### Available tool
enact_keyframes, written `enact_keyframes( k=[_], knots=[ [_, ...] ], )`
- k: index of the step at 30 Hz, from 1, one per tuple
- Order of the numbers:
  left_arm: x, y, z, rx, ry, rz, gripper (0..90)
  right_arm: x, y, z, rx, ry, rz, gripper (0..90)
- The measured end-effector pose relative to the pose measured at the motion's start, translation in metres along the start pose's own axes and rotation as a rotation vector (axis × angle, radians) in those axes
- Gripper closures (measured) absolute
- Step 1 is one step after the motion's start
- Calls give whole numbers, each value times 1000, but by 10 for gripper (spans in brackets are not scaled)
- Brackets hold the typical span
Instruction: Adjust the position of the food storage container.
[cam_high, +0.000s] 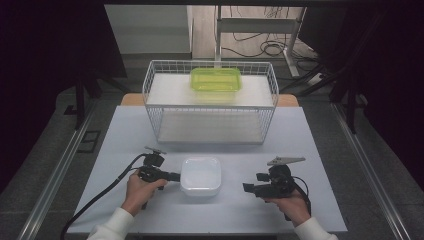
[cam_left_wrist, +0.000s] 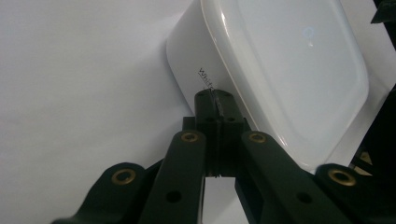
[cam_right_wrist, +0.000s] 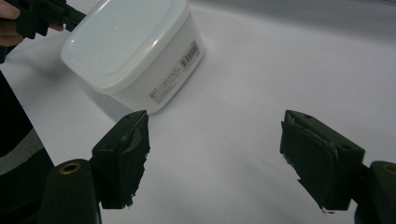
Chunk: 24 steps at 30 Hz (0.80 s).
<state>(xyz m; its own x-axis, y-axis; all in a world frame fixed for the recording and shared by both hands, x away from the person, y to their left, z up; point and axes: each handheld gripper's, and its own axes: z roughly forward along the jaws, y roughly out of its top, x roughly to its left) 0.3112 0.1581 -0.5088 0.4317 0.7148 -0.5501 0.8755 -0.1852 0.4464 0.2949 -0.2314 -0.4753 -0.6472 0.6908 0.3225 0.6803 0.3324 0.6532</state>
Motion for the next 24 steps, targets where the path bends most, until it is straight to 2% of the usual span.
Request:
enact_keyframes(
  k=[3,6,9,10,11,16,19,21,24],
  knots=[
    [-5,3,6,2,-19,3,900,0,0,0,1,-1,-1,239],
    [-6,4,10,-14,-36,-16,900,0,0,0,-1,-2,-3,239],
    [-6,4,9,-7,-34,-7,900,0,0,-1,-3,-3,-3,239],
    [-7,3,8,-20,-29,-16,900,0,0,-1,-3,-2,-3,239],
    [-7,3,5,-18,-21,-3,900,0,0,-1,-4,-3,-4,239],
    [-10,2,-15,-92,42,52,875,-1,1,-3,-34,-7,-9,239],
    [-15,-1,-27,-138,62,88,788,1,1,-4,-52,-7,-26,233],
    [-18,-3,-33,-148,53,115,653,2,1,-5,-75,-6,-38,227],
    [-22,-6,-40,-173,48,120,456,4,2,-7,-124,-2,-53,219]
  ],
)
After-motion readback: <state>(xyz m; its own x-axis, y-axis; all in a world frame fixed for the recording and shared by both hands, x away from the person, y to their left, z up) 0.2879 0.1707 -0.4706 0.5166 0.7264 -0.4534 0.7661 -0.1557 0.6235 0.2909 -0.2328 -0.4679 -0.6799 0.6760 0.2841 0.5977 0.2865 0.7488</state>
